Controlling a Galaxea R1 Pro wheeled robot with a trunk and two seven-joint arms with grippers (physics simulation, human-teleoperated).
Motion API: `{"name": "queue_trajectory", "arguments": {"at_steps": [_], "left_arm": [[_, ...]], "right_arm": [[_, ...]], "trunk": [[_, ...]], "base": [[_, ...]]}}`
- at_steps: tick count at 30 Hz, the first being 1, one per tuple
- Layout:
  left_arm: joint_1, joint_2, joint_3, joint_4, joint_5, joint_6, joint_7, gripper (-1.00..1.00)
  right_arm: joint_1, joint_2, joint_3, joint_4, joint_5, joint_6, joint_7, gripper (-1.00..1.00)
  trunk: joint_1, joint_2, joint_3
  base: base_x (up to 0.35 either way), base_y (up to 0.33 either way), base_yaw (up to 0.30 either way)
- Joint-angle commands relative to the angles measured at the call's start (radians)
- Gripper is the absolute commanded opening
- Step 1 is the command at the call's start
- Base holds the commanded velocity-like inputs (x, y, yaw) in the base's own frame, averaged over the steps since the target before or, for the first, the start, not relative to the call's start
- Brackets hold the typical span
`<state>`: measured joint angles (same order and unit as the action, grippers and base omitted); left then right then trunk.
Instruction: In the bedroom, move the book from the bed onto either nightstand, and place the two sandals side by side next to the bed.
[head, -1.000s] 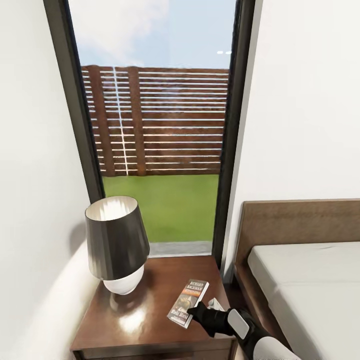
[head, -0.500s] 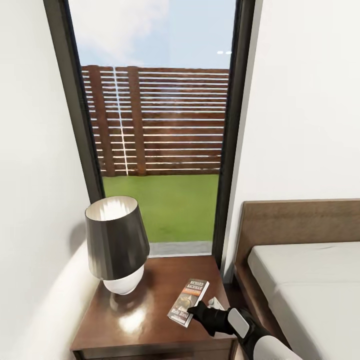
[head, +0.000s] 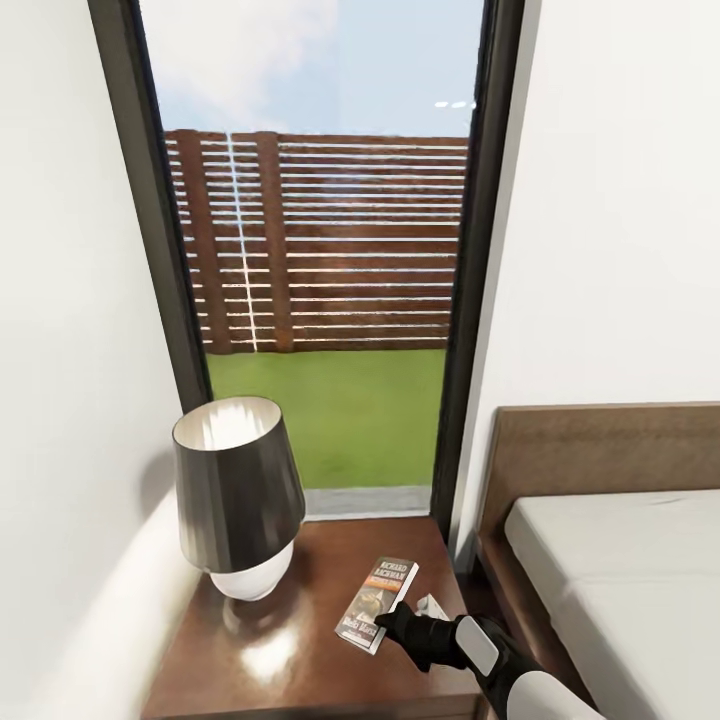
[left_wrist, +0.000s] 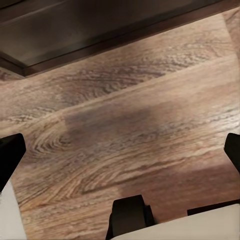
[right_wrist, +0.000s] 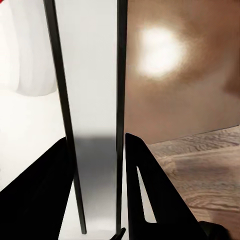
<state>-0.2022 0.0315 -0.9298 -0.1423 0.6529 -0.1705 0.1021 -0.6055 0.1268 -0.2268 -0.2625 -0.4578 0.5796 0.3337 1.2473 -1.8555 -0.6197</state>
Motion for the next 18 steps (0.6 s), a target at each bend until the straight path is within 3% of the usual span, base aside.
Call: {"name": "queue_trajectory", "arguments": {"at_steps": [1, 18], "left_arm": [[0.0, 0.001, -0.008, -0.002, 0.005, -0.002, 0.006, 1.0], [0.0, 0.001, -0.008, -0.002, 0.005, -0.003, 0.006, 1.0]], "right_arm": [[0.0, 0.001, -0.006, -0.001, 0.0, 0.006, 0.0, -1.0], [0.0, 0.001, -0.006, -0.001, 0.001, 0.006, -0.002, -1.0]], "trunk": [[0.0, 0.0, -0.001], [0.0, 0.0, -0.001]], "base": [[0.045, 0.034, 0.0], [0.012, 0.009, 0.0]]}}
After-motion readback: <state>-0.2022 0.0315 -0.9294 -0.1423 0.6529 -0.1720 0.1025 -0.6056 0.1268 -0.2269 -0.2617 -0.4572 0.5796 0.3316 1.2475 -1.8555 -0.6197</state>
